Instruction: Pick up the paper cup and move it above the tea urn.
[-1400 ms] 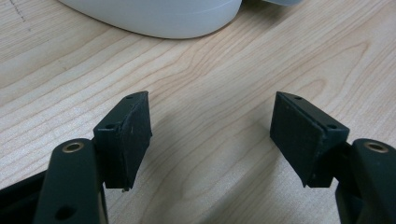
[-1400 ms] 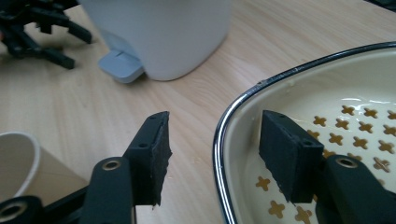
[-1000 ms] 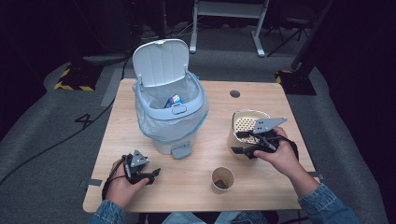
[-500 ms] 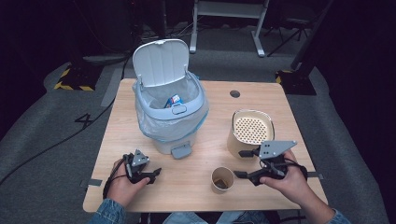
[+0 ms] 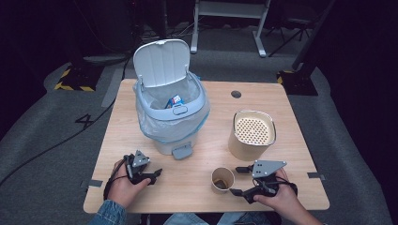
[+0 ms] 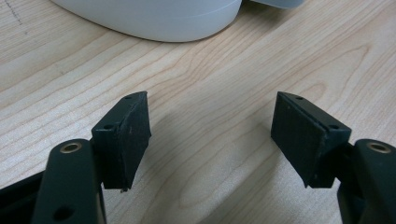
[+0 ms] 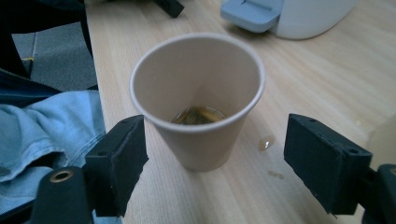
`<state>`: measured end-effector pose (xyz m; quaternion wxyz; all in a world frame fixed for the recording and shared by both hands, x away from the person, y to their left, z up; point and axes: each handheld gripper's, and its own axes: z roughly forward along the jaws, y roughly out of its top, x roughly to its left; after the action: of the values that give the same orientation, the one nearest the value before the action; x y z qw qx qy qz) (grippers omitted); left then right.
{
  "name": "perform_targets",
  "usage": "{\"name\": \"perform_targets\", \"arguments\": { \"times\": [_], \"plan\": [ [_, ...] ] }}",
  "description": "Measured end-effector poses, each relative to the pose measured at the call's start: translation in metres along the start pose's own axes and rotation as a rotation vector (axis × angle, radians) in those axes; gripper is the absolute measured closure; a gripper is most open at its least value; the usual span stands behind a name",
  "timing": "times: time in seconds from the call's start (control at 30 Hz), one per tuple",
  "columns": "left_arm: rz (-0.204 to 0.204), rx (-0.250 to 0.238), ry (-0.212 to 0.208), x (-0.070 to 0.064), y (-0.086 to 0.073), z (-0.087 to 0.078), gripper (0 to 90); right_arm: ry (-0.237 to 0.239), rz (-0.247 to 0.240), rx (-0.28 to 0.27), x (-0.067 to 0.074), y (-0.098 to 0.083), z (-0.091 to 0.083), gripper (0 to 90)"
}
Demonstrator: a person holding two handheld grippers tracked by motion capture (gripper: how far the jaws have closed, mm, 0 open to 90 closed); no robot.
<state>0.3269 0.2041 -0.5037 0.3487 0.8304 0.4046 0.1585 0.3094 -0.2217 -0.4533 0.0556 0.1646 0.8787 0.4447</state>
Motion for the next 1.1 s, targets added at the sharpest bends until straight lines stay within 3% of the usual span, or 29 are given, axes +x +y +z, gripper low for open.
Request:
{"name": "perform_targets", "arguments": {
  "times": [0.3, 0.6, 0.67, 0.8, 1.1],
  "plan": [
    [0.000, 0.000, 0.000, 0.000, 0.000, 0.000, 28.7, 0.025, -0.021, -0.035, 0.003, -0.019, 0.027, 22.0],
    [0.000, -0.001, 0.000, 0.000, 0.000, 0.000, 28.7, 0.044, -0.026, -0.058, 0.003, -0.022, 0.050, 21.5],
    [0.000, 0.000, 0.000, 0.000, 0.000, 0.000, 28.7, 0.053, -0.020, -0.042, 0.002, -0.020, 0.053, 23.1],
    [0.001, 0.000, 0.000, 0.000, 0.000, 0.000, 28.7, 0.043, -0.029, -0.067, 0.003, -0.017, 0.056, 29.4],
    [0.000, 0.000, 0.000, 0.000, 0.000, 0.000, 28.7, 0.064, -0.013, -0.068, 0.001, -0.012, 0.048, 31.8]
  ]
}}
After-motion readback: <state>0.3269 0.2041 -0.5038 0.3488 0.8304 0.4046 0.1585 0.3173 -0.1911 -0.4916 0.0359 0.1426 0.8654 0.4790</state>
